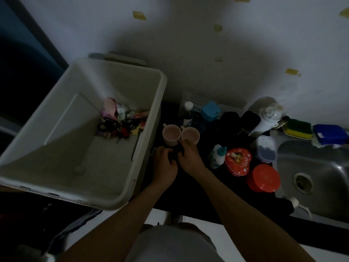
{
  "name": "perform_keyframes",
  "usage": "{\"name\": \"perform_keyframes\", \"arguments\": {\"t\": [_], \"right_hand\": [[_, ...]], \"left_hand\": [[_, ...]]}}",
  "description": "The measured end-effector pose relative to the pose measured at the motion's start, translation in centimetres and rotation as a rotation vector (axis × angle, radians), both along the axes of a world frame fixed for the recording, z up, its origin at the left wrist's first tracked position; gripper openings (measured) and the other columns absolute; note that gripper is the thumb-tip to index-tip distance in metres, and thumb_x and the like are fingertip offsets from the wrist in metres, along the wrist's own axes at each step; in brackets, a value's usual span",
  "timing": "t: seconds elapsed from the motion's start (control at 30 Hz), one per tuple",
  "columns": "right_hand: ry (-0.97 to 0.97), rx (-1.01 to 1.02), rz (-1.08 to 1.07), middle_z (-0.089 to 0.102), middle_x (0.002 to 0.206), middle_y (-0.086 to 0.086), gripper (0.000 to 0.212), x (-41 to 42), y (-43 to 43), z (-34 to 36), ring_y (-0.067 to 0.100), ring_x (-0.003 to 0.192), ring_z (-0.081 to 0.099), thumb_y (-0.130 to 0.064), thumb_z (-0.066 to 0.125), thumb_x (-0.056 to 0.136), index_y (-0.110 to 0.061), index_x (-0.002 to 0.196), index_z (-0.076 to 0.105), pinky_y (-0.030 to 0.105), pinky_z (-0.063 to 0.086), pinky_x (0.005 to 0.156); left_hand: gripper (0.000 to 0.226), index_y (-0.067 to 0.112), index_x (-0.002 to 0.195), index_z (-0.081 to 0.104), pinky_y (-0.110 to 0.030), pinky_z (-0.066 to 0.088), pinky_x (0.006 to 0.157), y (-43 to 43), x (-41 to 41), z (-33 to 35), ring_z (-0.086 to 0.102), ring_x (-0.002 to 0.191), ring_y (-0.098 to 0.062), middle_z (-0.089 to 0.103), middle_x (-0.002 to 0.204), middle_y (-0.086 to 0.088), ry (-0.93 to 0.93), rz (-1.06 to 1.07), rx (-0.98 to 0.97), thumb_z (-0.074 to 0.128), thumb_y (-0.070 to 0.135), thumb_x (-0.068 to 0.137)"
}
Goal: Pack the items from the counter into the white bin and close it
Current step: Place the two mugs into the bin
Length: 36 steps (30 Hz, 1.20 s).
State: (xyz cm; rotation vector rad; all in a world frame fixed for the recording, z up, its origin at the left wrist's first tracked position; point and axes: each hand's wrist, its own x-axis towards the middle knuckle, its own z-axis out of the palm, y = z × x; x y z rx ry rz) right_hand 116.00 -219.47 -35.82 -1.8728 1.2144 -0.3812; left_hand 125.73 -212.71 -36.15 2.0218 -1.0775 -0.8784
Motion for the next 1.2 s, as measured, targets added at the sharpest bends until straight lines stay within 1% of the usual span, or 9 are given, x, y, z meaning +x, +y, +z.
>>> {"name": "perform_keyframes", "arguments": {"t": [0.1,0.3,0.43,0.6,0.73,0.8,0.93,1.03,1.2], "right_hand": [[0.184,-0.026,0.084,0.041,0.142,0.02,0.06,0.8,-1.6,-0.9,0.037,0.125,0.044,-0.006,0.046,0.092,-0.011,0.15,0.032,0.045,0.047,0.096],[0.332,0.003,0.131,0.059,0.12,0.017,0.071,1.2,-3.8,-2.4,0.035,0.102,0.06,-0.026,0.052,0.096,-0.016,0.155,0.012,0.04,0.053,0.076],[0.41,-0.034,0.166,0.053,0.131,0.017,0.074,0.3,-3.7,-3.6,0.033,0.108,0.059,-0.032,0.044,0.101,-0.026,0.156,-0.005,0.044,0.054,0.084],[0.413,0.042,0.073,0.039,0.149,0.015,0.067,-0.8,-2.9,-4.9,0.033,0.125,0.051,-0.029,0.038,0.104,-0.025,0.156,-0.004,0.044,0.046,0.1],[0.451,-0.004,-0.011,0.044,0.146,0.014,0.05,-1.4,-2.3,-5.4,0.035,0.126,0.05,-0.016,0.035,0.102,-0.015,0.151,0.024,0.044,0.044,0.1],[0.434,-0.016,-0.018,0.045,0.144,0.015,0.055,-1.3,-2.0,-5.5,0.035,0.124,0.052,-0.014,0.036,0.101,-0.016,0.153,0.019,0.044,0.046,0.097],[0.507,0.008,0.05,0.058,0.124,0.018,0.075,-1.3,-2.0,-5.8,0.029,0.094,0.064,-0.024,0.041,0.102,-0.024,0.155,-0.012,0.033,0.045,0.064],[0.532,0.045,0.04,0.052,0.134,0.018,0.075,-1.4,-1.7,-5.9,0.031,0.104,0.061,-0.027,0.043,0.101,-0.026,0.155,-0.01,0.038,0.05,0.07],[0.541,0.071,0.025,0.051,0.135,0.019,0.075,-1.8,-0.3,-6.2,0.032,0.109,0.059,-0.024,0.045,0.099,-0.027,0.155,-0.004,0.042,0.05,0.078]], "left_hand": [[0.027,0.01,0.112,0.055,-0.042,0.042,0.103,-0.1,0.4,-0.8,0.049,0.115,-0.023,0.045,0.127,-0.007,-0.031,0.009,0.035,0.052,0.003,0.087],[0.034,0.016,0.12,0.054,-0.047,0.039,0.103,-2.1,0.4,-0.6,0.043,0.123,-0.029,0.044,0.135,-0.006,-0.11,-0.051,0.035,0.052,0.007,0.088],[0.048,0.019,0.134,0.046,-0.046,0.033,0.108,-3.9,0.0,-0.6,0.039,0.128,-0.03,0.041,0.14,-0.007,-0.282,-0.131,0.114,0.05,0.014,0.086],[0.062,0.017,0.147,0.029,-0.047,0.016,0.118,-6.6,-0.8,-1.4,0.023,0.139,-0.034,0.026,0.153,-0.011,-0.459,-0.204,0.244,0.049,0.02,0.088],[0.071,0.014,0.15,0.022,-0.05,-0.001,0.12,-7.4,0.1,-2.7,0.014,0.146,-0.031,0.023,0.156,-0.015,-0.52,-0.275,0.267,0.054,0.026,0.088],[0.073,0.013,0.151,0.022,-0.051,-0.005,0.12,-7.8,0.8,-3.2,0.014,0.147,-0.029,0.023,0.157,-0.013,-0.557,-0.312,0.303,0.056,0.025,0.088],[0.058,0.013,0.146,0.035,-0.053,-0.009,0.118,-8.3,1.0,-3.8,0.023,0.143,-0.028,0.039,0.149,-0.012,-0.612,-0.4,0.307,0.05,0.018,0.09],[0.051,0.011,0.142,0.04,-0.05,-0.009,0.118,-8.5,0.7,-3.9,0.03,0.139,-0.03,0.046,0.142,-0.013,-0.598,-0.389,0.277,0.048,0.017,0.092],[0.048,0.008,0.145,0.038,-0.046,-0.006,0.119,-7.7,0.7,-5.5,0.023,0.144,-0.034,0.035,0.152,-0.017,-0.579,-0.356,0.157,0.041,0.015,0.098]]}}
